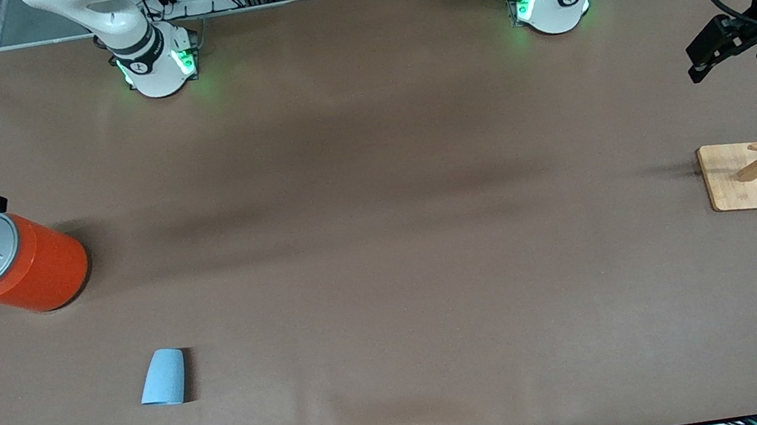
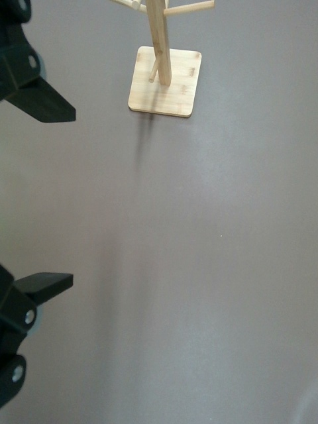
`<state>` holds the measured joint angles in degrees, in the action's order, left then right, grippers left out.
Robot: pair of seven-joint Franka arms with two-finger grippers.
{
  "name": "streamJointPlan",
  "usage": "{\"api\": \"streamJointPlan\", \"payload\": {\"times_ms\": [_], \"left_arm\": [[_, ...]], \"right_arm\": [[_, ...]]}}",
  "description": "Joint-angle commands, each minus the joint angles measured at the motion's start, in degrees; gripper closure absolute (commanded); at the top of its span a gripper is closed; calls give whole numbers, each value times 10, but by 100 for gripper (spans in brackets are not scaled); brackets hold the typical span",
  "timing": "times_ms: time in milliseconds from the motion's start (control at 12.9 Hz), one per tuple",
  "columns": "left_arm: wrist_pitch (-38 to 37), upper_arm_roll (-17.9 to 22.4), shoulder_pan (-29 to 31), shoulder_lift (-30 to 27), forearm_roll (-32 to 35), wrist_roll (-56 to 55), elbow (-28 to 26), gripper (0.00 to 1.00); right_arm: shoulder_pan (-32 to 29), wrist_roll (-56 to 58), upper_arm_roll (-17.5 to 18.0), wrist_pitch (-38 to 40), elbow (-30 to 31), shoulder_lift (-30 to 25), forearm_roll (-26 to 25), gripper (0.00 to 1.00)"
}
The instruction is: Flip cup
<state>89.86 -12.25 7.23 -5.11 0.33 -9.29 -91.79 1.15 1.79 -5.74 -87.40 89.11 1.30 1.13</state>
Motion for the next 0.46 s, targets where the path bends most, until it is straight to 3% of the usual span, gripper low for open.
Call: {"api": "streamJointPlan", "payload": {"times_ms": [0,386], "left_arm": [[-19,-2,4,-3,2,2,12,0],[-19,-3,5,-1,35,4,18,0]], "right_arm": [[-5,6,6,1,-12,5,-2,0],[-5,6,6,-5,-11,7,0,0]]}}
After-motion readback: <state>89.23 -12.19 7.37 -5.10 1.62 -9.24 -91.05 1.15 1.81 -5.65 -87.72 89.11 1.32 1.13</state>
